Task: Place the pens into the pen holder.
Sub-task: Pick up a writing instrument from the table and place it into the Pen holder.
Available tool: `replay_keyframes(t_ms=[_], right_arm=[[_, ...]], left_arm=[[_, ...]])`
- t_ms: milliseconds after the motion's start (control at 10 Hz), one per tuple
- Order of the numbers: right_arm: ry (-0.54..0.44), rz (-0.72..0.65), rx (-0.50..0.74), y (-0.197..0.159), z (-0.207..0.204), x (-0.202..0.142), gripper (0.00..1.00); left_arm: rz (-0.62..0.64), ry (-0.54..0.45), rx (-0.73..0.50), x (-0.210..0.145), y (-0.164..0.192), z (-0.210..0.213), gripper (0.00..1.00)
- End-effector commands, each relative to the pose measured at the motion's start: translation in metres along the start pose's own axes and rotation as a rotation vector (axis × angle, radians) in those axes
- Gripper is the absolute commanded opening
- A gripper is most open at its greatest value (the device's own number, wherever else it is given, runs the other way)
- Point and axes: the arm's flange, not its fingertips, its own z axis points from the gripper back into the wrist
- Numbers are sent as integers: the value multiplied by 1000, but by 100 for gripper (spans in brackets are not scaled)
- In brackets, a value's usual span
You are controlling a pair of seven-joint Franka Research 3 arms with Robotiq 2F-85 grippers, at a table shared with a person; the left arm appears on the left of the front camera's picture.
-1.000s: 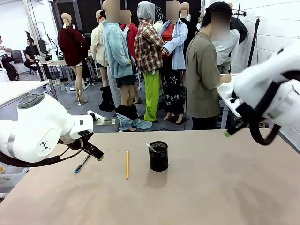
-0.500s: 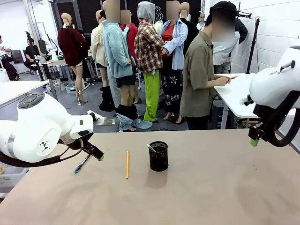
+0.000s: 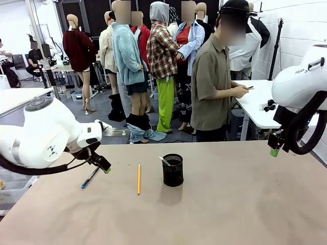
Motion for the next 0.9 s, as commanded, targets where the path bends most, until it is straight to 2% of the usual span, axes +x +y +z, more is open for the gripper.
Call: replay_keyframes(t_ms=[0,300,800], right_arm=[[-3,14,-22,1,-3,-5,60],[-3,14,-22,1,-3,-5,60],[-3,14,-22,1,-3,-5,60]], left_arm=[[101,115,-66,32,33,-15,100],[178,267,-144,43,65,-47,100],[241,380,-98,28,84,-83,100]])
